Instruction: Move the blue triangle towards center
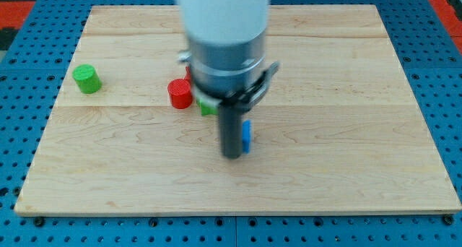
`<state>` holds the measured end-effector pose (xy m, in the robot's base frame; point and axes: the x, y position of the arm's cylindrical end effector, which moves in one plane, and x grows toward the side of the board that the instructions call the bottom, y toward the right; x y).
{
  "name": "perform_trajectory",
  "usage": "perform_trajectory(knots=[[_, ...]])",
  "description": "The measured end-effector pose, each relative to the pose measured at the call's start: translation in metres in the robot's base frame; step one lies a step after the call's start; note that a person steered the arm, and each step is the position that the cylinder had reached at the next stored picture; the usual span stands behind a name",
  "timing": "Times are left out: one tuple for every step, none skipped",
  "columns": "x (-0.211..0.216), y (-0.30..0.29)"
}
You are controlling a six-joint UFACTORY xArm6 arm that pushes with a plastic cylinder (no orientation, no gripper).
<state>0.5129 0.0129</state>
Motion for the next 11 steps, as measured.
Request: perform_trajectory(knots=[[-0.029,0.031],[-0.031,0.083],[-0.076,0.082],[-0.115,0.041],[-0.118,0.143],[-0.034,0.154],[0.016,0.121],[-0.039,0.070],[-0.102,0.064],[-0.109,0.051],[-0.109,0.057]])
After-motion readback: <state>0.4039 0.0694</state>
